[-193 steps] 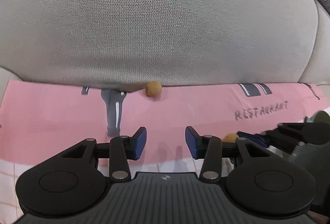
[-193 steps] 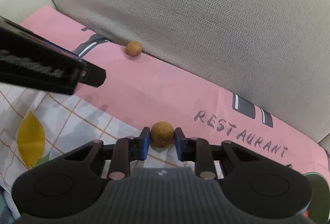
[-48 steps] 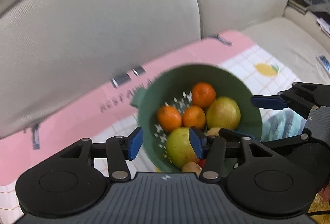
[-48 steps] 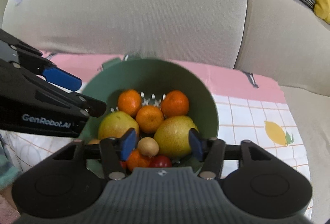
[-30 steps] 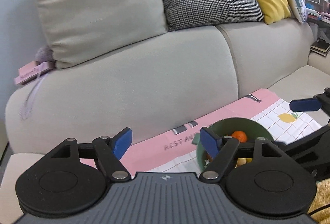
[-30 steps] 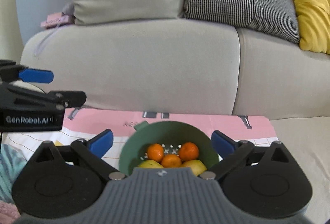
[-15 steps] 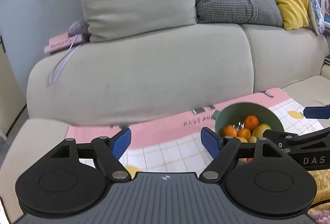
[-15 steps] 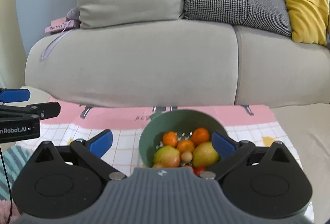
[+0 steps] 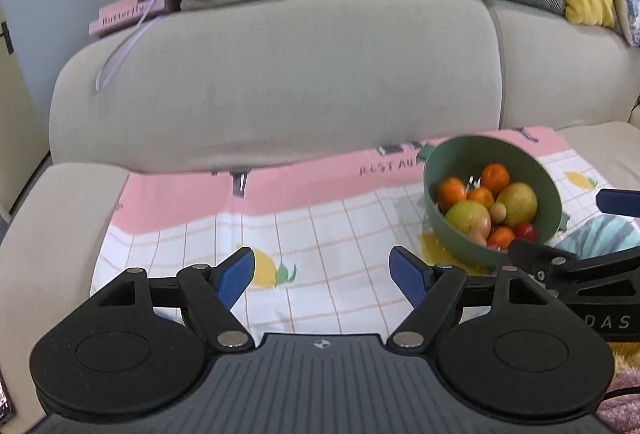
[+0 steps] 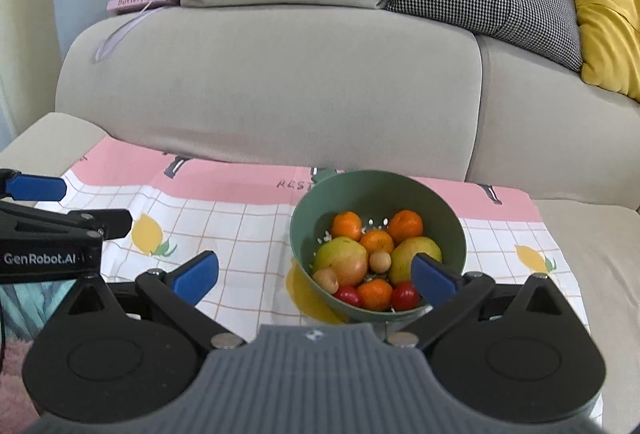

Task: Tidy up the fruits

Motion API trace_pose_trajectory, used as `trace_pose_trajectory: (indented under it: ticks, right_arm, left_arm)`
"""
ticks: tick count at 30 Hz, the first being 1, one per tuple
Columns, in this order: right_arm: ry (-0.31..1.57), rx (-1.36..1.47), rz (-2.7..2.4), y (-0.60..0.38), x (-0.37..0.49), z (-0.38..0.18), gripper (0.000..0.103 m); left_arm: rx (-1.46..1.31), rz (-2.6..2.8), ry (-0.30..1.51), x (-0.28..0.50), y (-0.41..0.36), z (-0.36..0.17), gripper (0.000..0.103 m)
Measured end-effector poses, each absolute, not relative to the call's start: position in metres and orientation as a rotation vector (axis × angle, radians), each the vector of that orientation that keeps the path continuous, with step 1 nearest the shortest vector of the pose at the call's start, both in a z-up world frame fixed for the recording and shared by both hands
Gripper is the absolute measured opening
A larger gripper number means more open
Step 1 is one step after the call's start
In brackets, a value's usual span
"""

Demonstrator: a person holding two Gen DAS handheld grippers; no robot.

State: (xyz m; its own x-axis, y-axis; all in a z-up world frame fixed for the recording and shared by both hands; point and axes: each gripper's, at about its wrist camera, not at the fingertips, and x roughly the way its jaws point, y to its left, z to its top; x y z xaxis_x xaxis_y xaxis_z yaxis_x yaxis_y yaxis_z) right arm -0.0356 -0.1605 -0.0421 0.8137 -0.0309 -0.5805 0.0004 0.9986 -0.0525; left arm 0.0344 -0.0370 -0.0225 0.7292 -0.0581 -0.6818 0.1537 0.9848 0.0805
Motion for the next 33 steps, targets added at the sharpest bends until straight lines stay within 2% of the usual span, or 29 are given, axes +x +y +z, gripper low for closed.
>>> trace_pose_trajectory:
  ticks: [10,33]
  right_arm:
    - [0.706,-0.051,-0.025,-0.158,-0.029,-0.061,0.099]
    - [0.712,0.010,-0.038,-0.167,-0.030,-0.064,0.099]
  left_arm:
    - [0.162,-0.090,0.822,0.037,-0.038,-0.040,0.090]
    - [0.196,-0.070,0.816,0.035,-0.044,-0.039,0.090]
